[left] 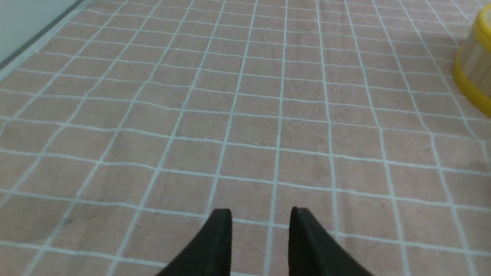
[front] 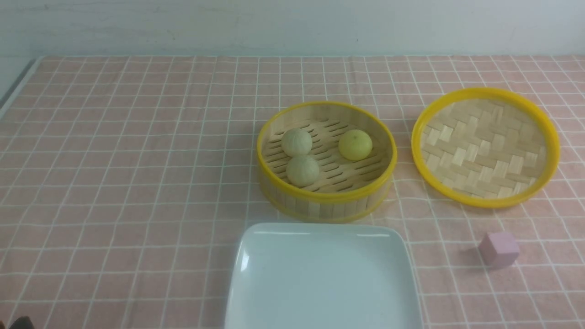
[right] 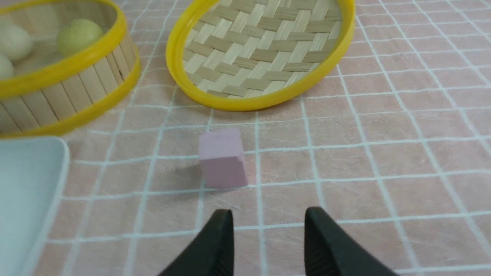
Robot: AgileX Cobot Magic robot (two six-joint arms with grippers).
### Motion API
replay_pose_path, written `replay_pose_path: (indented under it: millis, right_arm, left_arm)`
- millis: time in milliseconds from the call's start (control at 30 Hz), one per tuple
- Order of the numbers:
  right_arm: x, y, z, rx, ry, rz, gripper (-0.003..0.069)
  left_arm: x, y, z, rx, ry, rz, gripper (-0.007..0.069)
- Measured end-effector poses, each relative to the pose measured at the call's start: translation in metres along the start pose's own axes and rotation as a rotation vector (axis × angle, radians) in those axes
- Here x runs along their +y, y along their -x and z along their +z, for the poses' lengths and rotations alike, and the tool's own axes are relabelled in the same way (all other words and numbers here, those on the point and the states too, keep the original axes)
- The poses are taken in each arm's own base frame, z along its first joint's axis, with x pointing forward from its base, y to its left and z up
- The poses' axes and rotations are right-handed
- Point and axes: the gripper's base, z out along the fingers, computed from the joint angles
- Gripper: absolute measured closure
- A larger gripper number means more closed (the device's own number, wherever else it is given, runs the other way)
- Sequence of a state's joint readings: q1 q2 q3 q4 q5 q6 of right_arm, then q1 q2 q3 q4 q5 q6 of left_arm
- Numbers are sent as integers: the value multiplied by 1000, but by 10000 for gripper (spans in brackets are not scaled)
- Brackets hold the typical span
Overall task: Put the steamed buns into the plate on the pink tablecloth.
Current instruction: 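Reach toward a bun in the bamboo steamer with the right gripper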
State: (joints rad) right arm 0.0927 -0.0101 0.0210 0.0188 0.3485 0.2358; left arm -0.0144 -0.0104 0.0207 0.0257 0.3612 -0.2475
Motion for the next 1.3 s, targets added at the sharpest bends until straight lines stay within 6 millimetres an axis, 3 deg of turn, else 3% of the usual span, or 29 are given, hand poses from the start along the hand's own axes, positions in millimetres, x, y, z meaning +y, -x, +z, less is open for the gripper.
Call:
replay_pose_path:
  millis: [133, 233, 533, 700, 733, 800, 867, 900, 967, 1000, 1133, 1300]
  right_arm:
    - [8, 0, 0, 7, 89, 500, 419]
    - [11, 0, 0, 28, 128, 731, 419]
    - [12, 3, 0, 6, 149, 792, 419]
    - [15, 23, -7, -95, 180, 668, 473]
    - [17, 32, -10, -123, 188, 624, 490]
    - [23, 63, -19, -176, 176, 432, 598]
    - [28, 82, -18, -144, 136, 297, 645]
    - [28, 83, -18, -134, 134, 296, 648]
    - [31, 100, -2, 74, 38, 142, 660]
    - [31, 99, 0, 111, 28, 134, 660]
    - [33, 99, 44, 629, -103, 85, 659]
    - [49, 93, 98, 950, 7, 64, 647]
  left_arm:
    - [-8, -1, 0, 26, -92, -490, 386]
    - [-14, -1, -1, 60, -147, -827, 386]
    - [-14, 11, -1, -47, -214, -1026, 386]
    - [-19, 25, -8, -52, -250, -973, 400]
    - [-22, 33, -12, -57, -263, -934, 414]
    - [-32, 67, -24, -47, -268, -747, 512]
    - [-39, 85, -25, 24, -242, -645, 568]
    - [-39, 85, -25, 24, -242, -645, 575]
    - [-48, 99, -13, 278, -173, -483, 620]
    - [-48, 99, -11, 299, -167, -472, 621]
    - [-54, 101, 23, 727, -91, -310, 625]
    - [-55, 94, 55, 906, -83, -233, 625]
